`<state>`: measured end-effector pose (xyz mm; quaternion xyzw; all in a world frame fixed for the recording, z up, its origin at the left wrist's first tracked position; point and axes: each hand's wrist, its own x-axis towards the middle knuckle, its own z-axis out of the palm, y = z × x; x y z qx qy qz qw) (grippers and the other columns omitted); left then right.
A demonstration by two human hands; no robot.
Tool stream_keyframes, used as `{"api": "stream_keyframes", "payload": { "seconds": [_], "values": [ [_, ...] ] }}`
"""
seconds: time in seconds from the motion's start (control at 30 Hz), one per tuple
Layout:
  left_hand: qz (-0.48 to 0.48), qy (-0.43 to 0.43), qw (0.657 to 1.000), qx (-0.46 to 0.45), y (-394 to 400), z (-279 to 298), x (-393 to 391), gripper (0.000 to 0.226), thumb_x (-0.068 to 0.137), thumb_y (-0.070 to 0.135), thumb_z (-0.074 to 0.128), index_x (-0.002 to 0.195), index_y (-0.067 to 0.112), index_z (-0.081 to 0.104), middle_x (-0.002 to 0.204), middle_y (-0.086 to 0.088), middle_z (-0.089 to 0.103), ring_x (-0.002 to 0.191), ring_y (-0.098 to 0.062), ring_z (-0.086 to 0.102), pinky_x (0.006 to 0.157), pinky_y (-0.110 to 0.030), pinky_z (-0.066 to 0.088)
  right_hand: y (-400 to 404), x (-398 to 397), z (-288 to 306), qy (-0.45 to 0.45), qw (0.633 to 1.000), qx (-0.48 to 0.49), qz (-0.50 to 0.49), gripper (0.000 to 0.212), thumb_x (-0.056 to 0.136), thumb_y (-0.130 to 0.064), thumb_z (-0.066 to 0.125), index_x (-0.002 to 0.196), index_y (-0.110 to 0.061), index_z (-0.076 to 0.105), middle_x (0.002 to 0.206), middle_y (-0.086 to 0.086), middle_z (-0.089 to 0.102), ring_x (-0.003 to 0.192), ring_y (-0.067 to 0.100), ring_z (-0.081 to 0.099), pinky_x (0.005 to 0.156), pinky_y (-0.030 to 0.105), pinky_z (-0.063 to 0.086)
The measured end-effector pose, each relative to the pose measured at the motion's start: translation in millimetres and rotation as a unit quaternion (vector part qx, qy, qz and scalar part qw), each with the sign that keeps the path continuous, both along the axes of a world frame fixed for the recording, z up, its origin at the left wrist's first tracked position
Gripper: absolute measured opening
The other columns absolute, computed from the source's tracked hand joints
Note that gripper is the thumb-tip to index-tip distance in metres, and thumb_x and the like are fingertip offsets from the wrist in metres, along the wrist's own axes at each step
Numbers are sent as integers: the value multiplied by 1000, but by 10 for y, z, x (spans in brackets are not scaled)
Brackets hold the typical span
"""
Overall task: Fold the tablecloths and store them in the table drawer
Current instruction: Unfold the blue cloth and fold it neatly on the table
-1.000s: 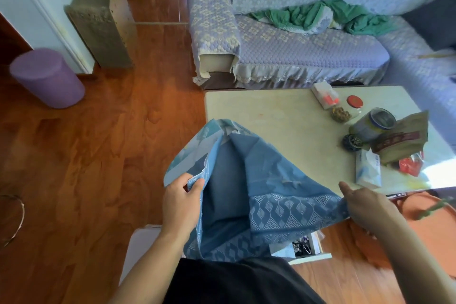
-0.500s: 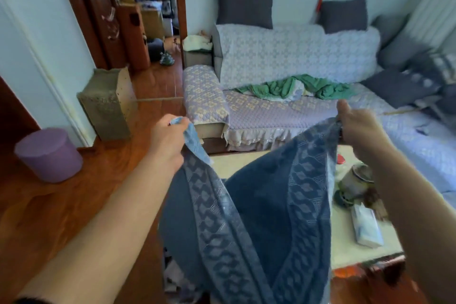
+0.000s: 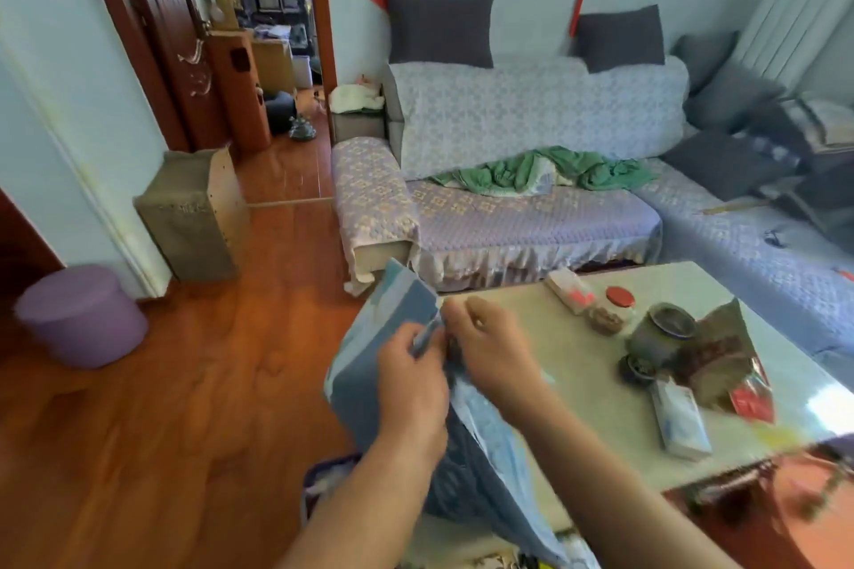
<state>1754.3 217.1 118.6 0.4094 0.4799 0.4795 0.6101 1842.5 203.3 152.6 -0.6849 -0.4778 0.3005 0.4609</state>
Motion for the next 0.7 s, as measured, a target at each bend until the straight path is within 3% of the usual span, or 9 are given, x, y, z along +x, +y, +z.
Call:
{"api": "stream_keyframes", "payload": {
  "seconds": [0.07,0.13,0.17,0.27,0.33,0.4,0.47,0.6,0.7],
  "values": [
    [32,2,999,-27,-97,-293,-38,23,96,22,66,82,5,58,73,-10,57,70,-20,52,65,-39,44,-170,-90,-474,253,965,-2,-71,12,95,-17,65,91,-11,55,75,-4,64,64,9,61,61,28,50],
    [41,9,998,-51,-162,-520,-80,26,90,27,69,79,7,56,74,-9,56,72,-21,51,67,-39,43,-294,-103,-872,458,878,-28,-137,25,91,1,63,111,-10,52,93,8,67,71,16,66,65,29,55],
    [35,4,997,-69,-204,-644,-89,30,84,34,71,77,9,56,75,-9,56,73,-21,51,69,-40,44,-339,-98,-1030,518,838,-48,-163,30,86,6,61,111,-7,51,87,12,64,66,19,64,61,30,55],
    [21,13,995,-96,-353,-1055,-81,39,70,50,70,75,14,57,75,-12,57,73,-23,52,69,-50,49,-444,-123,-1201,537,803,-158,-205,22,74,1,65,95,5,61,70,17,62,58,28,64,51,31,53],
    [18,19,995,-97,-437,-1163,-93,37,72,51,69,76,16,59,74,-13,60,72,-23,55,70,-57,52,-503,-131,-1223,556,774,-228,-202,16,84,-10,65,93,3,70,76,16,71,61,29,69,49,30,53],
    [11,11,994,-105,-452,-1162,-116,33,73,47,70,78,16,62,78,-17,64,74,-25,58,74,-58,53,-563,-89,-1186,572,763,-240,-182,14,93,-12,60,89,-1,68,65,11,69,48,21,65,42,24,49],
    [12,-6,993,-115,-424,-1133,-169,28,76,41,72,80,15,63,84,-22,66,79,-29,61,78,-56,54,-613,-13,-1145,579,760,-241,-169,16,97,-11,57,93,1,67,64,12,68,48,20,66,42,24,50],
    [27,-39,988,-144,-395,-1068,-263,19,94,19,67,89,2,59,89,-20,64,85,-32,62,81,-50,51,-616,41,-1297,623,719,-273,-141,32,96,-15,61,119,7,63,99,20,66,83,33,69,69,39,60],
    [11,-60,984,-166,-393,-1013,-306,13,100,10,59,97,-3,59,95,-26,67,89,-36,67,87,-52,54,-657,26,-1414,639,700,-298,-112,33,93,-19,60,116,4,69,111,17,70,93,30,70,78,36,60]
  ]
}}
